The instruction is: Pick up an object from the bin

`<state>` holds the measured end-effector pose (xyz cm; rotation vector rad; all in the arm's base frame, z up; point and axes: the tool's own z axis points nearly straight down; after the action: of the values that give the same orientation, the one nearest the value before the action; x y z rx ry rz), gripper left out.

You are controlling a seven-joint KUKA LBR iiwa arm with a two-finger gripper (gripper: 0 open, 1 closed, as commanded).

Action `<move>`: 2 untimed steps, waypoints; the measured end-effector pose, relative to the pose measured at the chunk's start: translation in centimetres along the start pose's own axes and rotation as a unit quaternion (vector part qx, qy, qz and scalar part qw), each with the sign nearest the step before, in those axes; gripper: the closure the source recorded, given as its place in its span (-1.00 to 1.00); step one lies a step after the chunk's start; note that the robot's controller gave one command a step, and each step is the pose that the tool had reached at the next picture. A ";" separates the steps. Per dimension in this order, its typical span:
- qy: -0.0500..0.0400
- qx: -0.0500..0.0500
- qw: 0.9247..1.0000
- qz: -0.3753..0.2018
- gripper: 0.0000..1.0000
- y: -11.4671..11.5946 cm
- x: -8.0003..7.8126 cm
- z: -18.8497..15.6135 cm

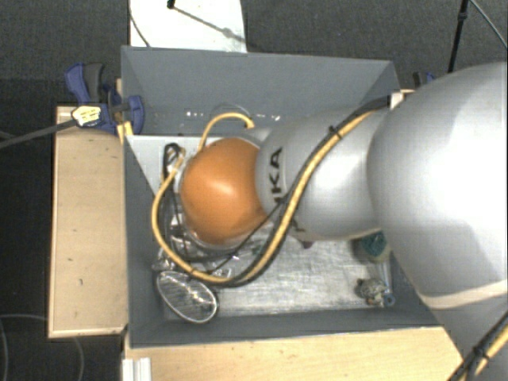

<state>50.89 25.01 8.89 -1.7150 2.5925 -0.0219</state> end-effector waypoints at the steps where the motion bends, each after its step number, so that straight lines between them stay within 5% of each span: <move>1: 0.010 -0.013 0.996 0.087 -1.00 -4.0 -1.0 2.0; 2: 0.012 -0.014 0.983 0.182 -1.00 0.4 0.8 0.9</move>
Offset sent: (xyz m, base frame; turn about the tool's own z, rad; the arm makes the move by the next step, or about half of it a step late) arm 0.0397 -0.0054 -0.0189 0.1734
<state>50.23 24.41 8.00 -1.2267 2.8922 0.0024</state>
